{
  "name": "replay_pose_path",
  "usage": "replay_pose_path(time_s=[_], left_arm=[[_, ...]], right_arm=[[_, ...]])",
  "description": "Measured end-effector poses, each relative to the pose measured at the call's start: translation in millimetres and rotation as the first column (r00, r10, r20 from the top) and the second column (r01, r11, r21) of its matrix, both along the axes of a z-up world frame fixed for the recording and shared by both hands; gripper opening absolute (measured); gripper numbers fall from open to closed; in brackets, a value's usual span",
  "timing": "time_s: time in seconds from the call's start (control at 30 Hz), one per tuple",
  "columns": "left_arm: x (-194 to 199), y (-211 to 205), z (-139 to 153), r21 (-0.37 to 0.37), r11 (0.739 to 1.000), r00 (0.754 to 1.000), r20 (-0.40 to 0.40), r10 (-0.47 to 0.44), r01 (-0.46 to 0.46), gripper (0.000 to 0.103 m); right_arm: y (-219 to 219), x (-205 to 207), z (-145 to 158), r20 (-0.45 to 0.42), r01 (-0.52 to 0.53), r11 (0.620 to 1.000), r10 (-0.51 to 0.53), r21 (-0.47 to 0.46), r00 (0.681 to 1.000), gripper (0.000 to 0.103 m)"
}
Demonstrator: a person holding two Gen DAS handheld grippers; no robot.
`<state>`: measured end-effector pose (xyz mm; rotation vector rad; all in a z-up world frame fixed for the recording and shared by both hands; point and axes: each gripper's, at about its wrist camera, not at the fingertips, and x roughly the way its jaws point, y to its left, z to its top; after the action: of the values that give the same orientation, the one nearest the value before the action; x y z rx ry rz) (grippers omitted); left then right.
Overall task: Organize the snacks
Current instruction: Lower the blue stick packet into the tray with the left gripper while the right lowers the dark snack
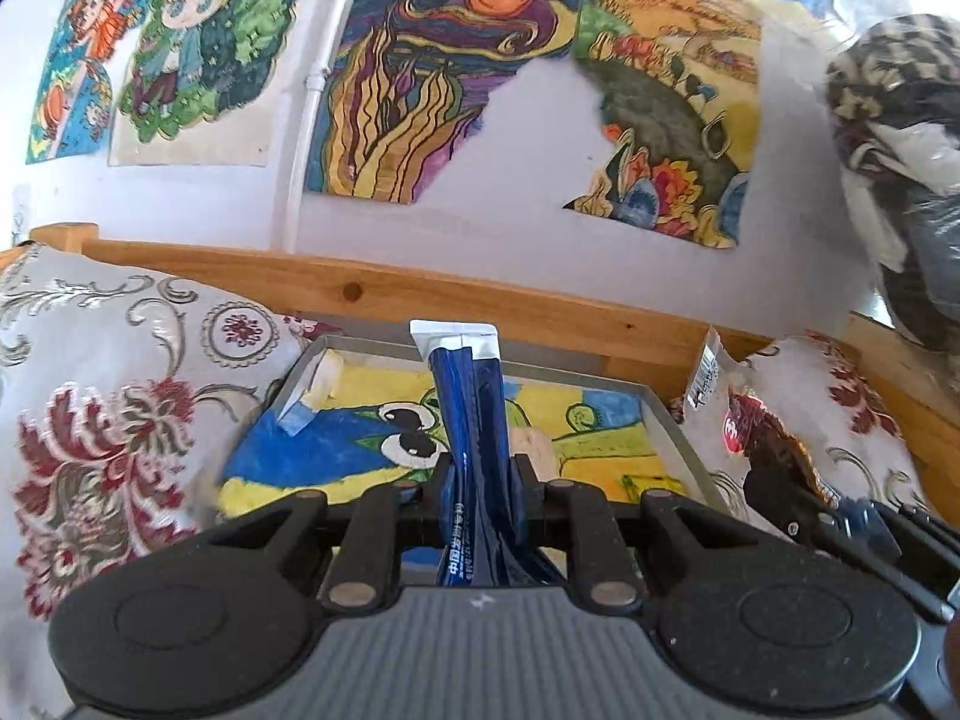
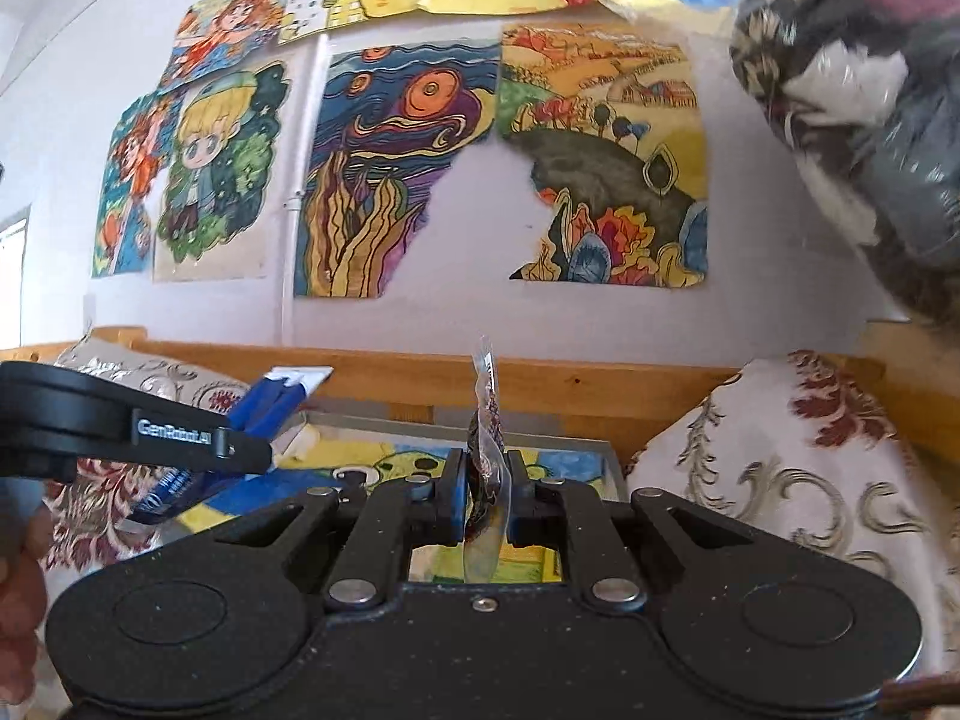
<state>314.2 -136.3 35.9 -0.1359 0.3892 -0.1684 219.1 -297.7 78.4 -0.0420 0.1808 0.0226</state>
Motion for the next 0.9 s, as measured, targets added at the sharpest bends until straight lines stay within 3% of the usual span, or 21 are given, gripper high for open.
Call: replay_pose_path(time_s=[0.4, 0.9], left_arm=[[72.8, -23.2, -25.4, 0.001, 1.000, 0.998, -0.060, 0.001, -0.001, 0.019], [99.1, -28.8, -45.3, -0.020, 1.000, 0.992, -0.125, 0.002, -0.005, 0.019]], right_arm=[[-22.7, 77.6, -38.0, -0.041, 0.040, 0.991, -0.035, 0.131, 0.999, 0.012], [-28.9, 102.0, -59.4, -0.126, 0.035, 0.981, -0.011, 0.192, 0.992, 0.012]])
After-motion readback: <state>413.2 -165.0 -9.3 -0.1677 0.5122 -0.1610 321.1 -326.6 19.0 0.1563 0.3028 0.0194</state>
